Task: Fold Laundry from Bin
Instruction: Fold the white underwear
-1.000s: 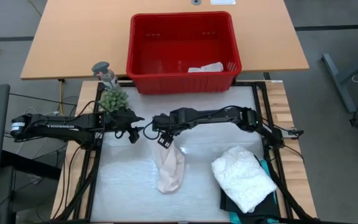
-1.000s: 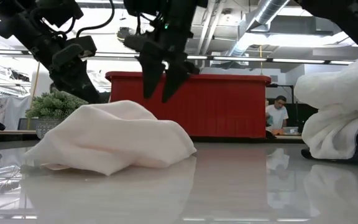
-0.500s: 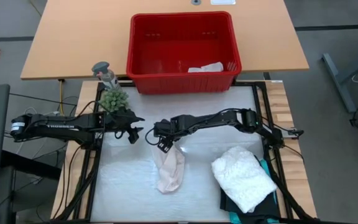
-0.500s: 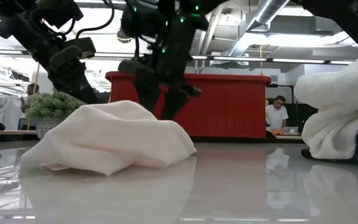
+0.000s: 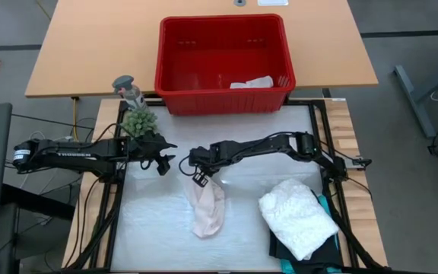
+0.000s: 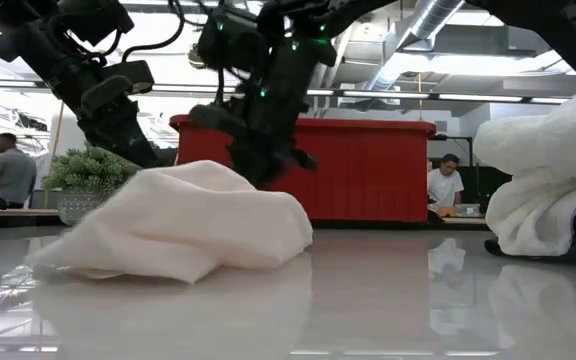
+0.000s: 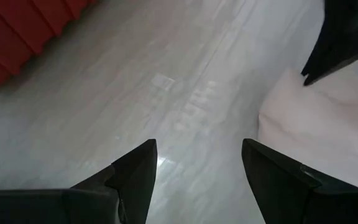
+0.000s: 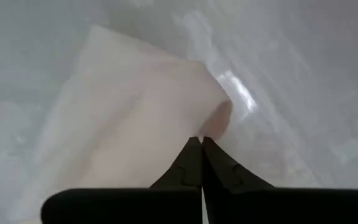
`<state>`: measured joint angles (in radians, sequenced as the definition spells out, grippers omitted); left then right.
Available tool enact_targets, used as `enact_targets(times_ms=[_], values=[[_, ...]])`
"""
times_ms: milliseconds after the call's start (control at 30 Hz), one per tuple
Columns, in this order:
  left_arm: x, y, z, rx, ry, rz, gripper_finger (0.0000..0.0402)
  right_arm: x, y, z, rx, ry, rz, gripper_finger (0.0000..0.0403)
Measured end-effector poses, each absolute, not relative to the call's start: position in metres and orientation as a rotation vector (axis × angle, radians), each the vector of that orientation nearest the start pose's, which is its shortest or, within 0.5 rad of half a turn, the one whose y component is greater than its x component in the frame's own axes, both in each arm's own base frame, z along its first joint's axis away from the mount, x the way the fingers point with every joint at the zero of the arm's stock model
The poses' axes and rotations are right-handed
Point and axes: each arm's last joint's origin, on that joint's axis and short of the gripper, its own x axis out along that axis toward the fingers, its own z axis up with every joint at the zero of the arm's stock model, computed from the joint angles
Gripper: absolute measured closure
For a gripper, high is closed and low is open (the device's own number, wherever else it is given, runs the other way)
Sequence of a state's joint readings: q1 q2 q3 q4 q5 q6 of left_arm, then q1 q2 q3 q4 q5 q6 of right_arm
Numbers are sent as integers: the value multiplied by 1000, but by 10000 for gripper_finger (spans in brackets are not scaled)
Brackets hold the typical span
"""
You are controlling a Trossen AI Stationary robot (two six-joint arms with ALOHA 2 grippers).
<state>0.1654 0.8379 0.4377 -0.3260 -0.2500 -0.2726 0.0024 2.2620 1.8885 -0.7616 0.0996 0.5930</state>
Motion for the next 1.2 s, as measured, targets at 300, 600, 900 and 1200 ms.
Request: enact_targets(times_ms=[300,600,900,1200], values=[[160,34,195,-219,677,508,177,480,-17,255,397,982,-354,386],[158,35,194,-202,699,555,177,476,12,337,277,828,-152,386],[148,35,191,-172,762,600,177,501,51,270,204,1014,157,273],[151,33,193,-319,714,550,177,490,11,263,59,1108,-328,190]])
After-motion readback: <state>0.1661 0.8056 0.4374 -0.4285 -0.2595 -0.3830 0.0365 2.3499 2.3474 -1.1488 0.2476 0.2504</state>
